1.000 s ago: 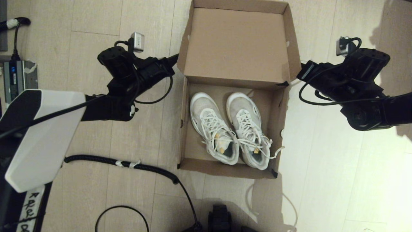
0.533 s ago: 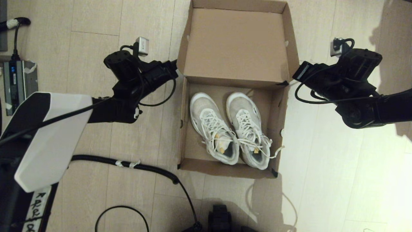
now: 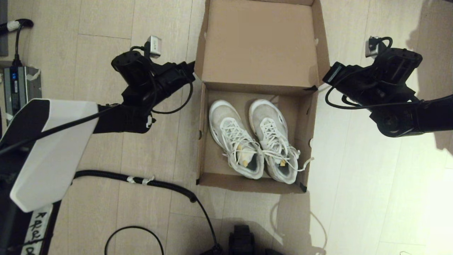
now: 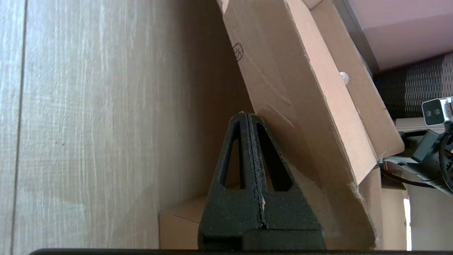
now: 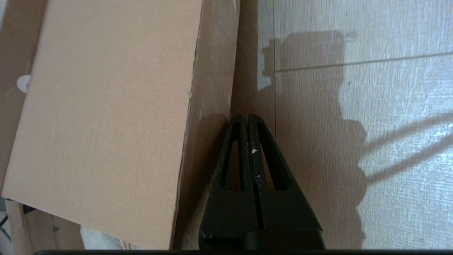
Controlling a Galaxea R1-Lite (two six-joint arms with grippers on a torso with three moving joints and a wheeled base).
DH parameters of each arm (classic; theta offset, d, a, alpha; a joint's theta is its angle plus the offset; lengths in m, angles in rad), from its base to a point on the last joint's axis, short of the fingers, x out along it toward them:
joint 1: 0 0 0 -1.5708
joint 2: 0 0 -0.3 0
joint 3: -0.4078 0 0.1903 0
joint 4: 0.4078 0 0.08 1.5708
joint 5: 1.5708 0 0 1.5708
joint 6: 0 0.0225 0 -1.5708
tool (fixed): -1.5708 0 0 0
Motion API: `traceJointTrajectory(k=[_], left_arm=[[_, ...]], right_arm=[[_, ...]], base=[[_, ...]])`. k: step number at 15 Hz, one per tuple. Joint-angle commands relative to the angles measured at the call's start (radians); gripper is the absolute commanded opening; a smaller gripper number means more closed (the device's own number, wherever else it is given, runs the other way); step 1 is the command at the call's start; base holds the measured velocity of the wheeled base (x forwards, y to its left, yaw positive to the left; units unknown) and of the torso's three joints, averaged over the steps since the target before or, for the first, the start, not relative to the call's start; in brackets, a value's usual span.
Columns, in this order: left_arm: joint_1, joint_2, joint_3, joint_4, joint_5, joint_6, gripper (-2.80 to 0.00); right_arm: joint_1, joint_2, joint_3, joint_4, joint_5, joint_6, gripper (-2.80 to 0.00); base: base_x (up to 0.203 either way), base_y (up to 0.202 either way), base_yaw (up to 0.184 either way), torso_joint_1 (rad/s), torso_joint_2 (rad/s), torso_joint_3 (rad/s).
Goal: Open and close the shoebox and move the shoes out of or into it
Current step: Close the shoe box
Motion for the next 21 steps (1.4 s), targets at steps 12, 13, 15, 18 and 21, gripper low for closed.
traceJointTrajectory(k=[12,13,15,18,21], left_arm=[[-0.014,-0.061,0.0,-0.004,-0.004,-0.034,-2.8],[-0.014,-0.064,0.0,-0.004,-0.004,-0.035,-2.8],[-0.014,-0.07,0.0,-0.003,-0.004,-0.035,-2.8],[-0.016,-0.082,0.001,-0.005,-0.002,-0.036,-2.8],[-0.029,-0.099,0.001,-0.004,-0.002,-0.039,-2.8]], right_arm=[[0.008,-0.059,-0.003,0.01,-0.01,0.025,-2.8],[0.008,-0.061,-0.003,0.012,-0.01,0.025,-2.8],[0.008,-0.063,-0.013,0.013,-0.01,0.027,-2.8],[0.008,-0.074,-0.035,0.044,-0.029,0.026,-2.8],[0.008,-0.085,-0.035,0.046,-0.03,0.025,-2.8]], base=[[0.0,0.0,0.0,0.0,0.0,0.0],[0.0,0.0,0.0,0.0,0.0,0.0],[0.0,0.0,0.0,0.0,0.0,0.0],[0.0,0.0,0.0,0.0,0.0,0.0],[0.0,0.0,0.0,0.0,0.0,0.0]])
